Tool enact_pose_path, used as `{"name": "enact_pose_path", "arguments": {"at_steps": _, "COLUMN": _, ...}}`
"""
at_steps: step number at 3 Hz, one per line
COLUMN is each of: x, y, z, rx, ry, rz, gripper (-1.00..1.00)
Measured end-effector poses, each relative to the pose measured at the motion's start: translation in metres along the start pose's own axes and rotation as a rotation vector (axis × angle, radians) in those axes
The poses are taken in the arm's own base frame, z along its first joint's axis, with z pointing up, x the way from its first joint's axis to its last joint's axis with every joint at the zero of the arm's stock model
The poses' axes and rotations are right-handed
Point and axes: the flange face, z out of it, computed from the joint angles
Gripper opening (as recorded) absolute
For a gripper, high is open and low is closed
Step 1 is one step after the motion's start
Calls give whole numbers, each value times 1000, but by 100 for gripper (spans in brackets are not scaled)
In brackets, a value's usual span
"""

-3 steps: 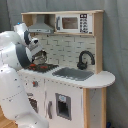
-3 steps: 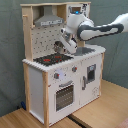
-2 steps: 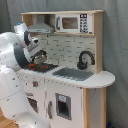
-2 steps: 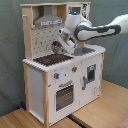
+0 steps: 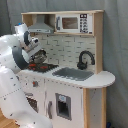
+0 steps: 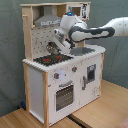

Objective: Play with the kitchen

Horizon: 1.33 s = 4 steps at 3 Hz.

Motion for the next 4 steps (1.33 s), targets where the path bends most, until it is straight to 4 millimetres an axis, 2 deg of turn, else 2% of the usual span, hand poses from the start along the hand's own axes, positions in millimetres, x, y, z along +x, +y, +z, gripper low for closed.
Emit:
{"name": "enact_pose_path", "arguments": {"at_steps": 2, "x": 25, "y": -9, "z": 7, "rx": 9, "ry": -7, "rz": -46, "gripper": -100}}
{"name": "enact_pose_path", "arguments": {"at_steps": 4, "x": 40, "y": -18, "z": 3, "rx": 26, "ry": -22, "rz": -82, "gripper": -100}}
